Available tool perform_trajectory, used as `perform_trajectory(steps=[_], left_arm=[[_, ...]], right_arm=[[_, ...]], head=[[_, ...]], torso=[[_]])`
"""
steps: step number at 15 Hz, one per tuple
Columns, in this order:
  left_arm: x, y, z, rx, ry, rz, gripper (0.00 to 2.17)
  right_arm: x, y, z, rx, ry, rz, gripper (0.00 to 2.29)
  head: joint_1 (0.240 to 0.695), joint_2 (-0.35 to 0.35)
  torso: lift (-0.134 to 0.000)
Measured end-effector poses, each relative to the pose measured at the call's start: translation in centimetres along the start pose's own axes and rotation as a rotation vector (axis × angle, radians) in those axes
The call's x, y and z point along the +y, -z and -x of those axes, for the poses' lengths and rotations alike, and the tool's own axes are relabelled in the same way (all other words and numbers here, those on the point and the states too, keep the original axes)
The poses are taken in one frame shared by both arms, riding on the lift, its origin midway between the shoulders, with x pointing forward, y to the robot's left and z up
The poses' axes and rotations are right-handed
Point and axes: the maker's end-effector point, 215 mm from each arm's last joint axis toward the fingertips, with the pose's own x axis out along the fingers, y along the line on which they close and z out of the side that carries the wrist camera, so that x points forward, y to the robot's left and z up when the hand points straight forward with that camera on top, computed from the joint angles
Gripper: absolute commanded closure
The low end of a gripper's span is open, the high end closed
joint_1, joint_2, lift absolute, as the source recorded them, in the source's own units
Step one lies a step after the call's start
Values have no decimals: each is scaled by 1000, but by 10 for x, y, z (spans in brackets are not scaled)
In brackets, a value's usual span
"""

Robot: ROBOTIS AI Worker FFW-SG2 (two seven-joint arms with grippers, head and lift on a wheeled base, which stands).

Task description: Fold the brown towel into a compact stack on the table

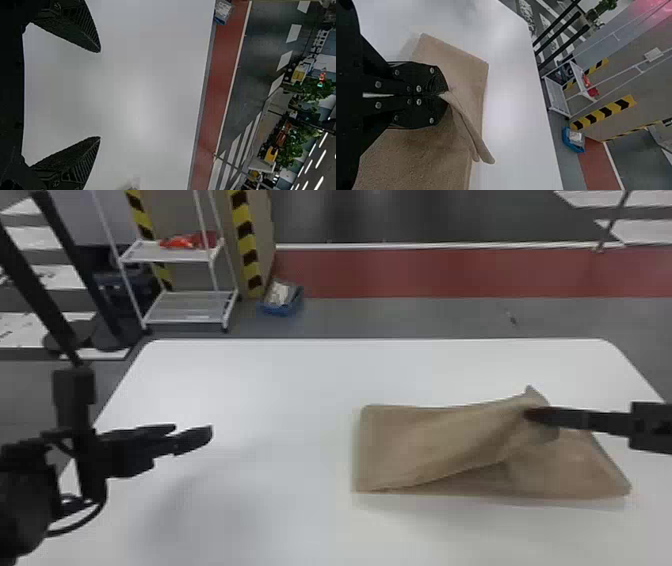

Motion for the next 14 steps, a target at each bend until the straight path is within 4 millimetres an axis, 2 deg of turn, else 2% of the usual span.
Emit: perform_trajectory(steps=[1, 2, 5, 7, 12, 14], left_arm=[[-1, 0, 0, 0, 1, 0, 107], [-1, 2, 0, 2, 3, 1, 107], [-2, 10, -1, 14, 9, 7, 107], [-4, 14, -1, 23, 12, 6, 107], [0, 17, 3, 29, 9, 2, 107], [4, 17, 7, 27, 4, 5, 107]], right_arm=[[2, -3, 6, -13, -1, -2, 1204], [-3, 2, 8, -15, 10, -1, 1204], [-43, 24, -2, 2, 64, 16, 1204], [-59, 20, -7, 1, 80, 14, 1204], [-57, 2, -7, -13, 83, 36, 1204], [-54, -10, 11, -37, 82, 33, 1204]], head=[[695, 48], [695, 42], [695, 21], [695, 1], [695, 5], [695, 3]], torso=[[-124], [-124], [-124], [-124], [-124], [-124]])
